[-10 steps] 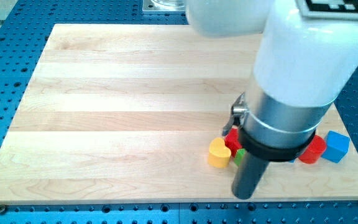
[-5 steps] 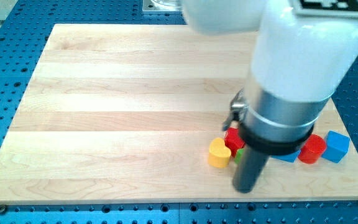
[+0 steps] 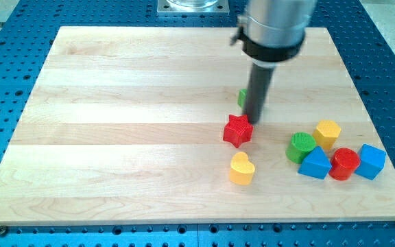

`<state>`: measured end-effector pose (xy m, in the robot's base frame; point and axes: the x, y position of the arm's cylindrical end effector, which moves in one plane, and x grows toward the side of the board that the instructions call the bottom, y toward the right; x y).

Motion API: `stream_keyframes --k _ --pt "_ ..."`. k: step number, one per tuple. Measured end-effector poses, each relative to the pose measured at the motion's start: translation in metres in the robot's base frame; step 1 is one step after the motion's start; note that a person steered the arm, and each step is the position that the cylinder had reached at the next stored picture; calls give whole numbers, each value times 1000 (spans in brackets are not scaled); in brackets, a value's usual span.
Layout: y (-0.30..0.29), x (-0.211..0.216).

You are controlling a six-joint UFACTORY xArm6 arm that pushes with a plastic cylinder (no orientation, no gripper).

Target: Place the both stars at the top left of the green circle

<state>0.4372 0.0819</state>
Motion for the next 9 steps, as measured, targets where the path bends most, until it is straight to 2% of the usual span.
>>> stream_keyframes --k 2,3,4,5,6,8,9 --pt "-20 -1" --pt "-92 9" --pt "-125 68" --pt "-88 97" --pt "-57 97" --pt "-34 58" --pt "-24 18"
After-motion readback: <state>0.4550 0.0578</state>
